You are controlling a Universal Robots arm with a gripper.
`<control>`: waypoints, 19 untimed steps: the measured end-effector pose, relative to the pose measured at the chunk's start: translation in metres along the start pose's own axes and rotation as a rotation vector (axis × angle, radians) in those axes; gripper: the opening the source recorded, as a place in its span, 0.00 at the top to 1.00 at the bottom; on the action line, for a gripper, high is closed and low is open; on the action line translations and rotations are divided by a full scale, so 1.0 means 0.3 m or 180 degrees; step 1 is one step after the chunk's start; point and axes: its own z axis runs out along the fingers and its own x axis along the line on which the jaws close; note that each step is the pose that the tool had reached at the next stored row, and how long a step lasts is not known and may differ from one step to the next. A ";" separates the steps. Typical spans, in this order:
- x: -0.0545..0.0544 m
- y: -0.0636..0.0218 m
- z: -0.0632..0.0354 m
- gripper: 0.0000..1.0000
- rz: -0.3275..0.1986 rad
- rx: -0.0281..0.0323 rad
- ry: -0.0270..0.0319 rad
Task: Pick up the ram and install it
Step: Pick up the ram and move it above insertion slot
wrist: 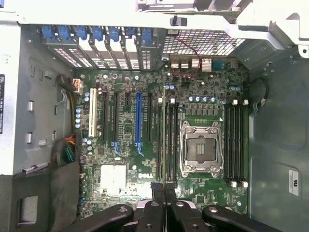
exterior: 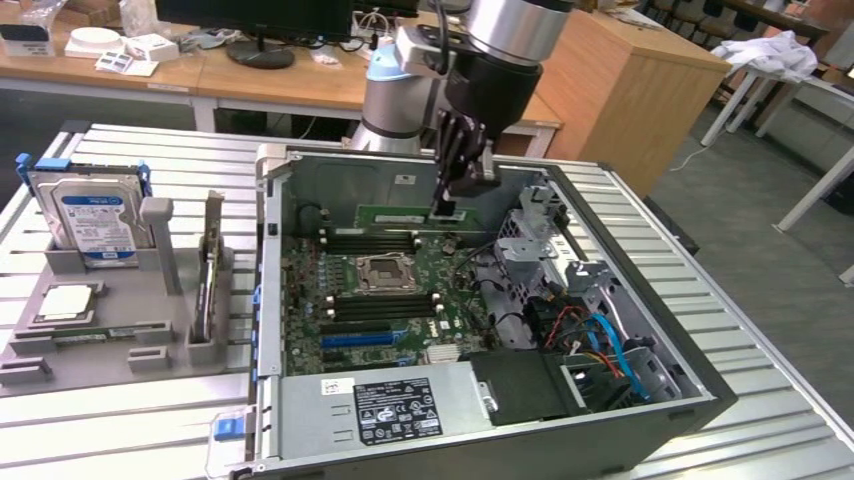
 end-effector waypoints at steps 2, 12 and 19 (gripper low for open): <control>-0.007 0.001 0.002 0.88 0.0000 0.0000 0.0000; -0.032 0.007 0.012 0.88 0.0000 0.0000 0.0000; -0.049 0.015 0.020 0.88 0.0000 0.0000 0.0000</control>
